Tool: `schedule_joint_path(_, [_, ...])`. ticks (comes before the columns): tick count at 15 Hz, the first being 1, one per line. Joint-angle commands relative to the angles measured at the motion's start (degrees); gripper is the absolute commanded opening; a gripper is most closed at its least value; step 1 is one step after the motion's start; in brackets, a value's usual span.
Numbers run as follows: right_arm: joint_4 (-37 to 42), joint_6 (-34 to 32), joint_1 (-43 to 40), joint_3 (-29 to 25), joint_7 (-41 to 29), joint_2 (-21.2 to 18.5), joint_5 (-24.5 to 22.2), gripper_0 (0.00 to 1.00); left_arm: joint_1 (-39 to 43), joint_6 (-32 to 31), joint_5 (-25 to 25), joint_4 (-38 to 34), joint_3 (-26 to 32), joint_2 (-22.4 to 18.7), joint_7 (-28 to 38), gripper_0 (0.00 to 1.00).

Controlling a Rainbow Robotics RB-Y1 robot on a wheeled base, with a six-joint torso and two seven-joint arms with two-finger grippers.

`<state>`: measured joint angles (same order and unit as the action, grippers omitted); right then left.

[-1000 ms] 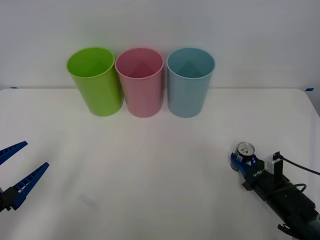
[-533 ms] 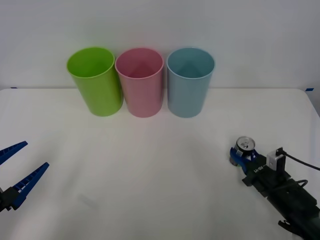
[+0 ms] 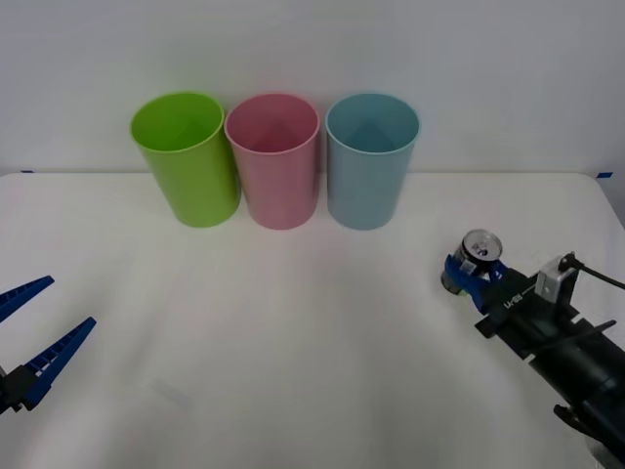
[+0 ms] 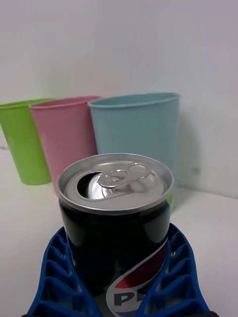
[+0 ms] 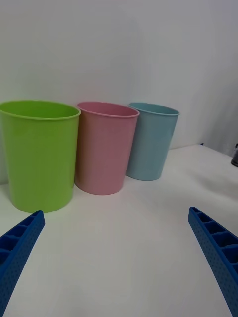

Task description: Grasp the object on the table and drop it into the matching bin: aluminum can to the light blue bin, PET bottle to the pink bin.

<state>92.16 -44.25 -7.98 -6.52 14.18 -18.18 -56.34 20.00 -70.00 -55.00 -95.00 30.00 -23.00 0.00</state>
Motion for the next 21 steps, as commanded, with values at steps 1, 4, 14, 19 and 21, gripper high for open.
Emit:
schedule_joint_path(1, [4.78,0.74,-0.02,0.63,-4.77,-1.86,-0.53,0.0,0.0,0.0,0.0,0.0,0.0,0.0,0.0,1.0])
schedule_joint_path(4, [9.79,1.18,0.51,1.07,-11.98,-3.62,-1.67,0.0,0.0,0.0,0.0,0.0,0.0,0.0,0.0,1.0])
schedule_joint_path(14, [15.59,10.68,12.02,3.53,-33.51,-5.11,-16.87,0.0,0.0,0.0,0.0,0.0,0.0,0.0,0.0,1.0])
schedule_joint_path(19, [10.5,14.02,20.55,5.12,-38.79,-3.79,-22.85,0.0,0.0,0.0,0.0,0.0,0.0,0.0,0.0,1.0])
schedule_joint_path(21, [6.98,14.37,24.24,4.85,-38.88,-2.39,-24.87,0.0,0.0,0.0,0.0,0.0,0.0,0.0,0.0,1.0])
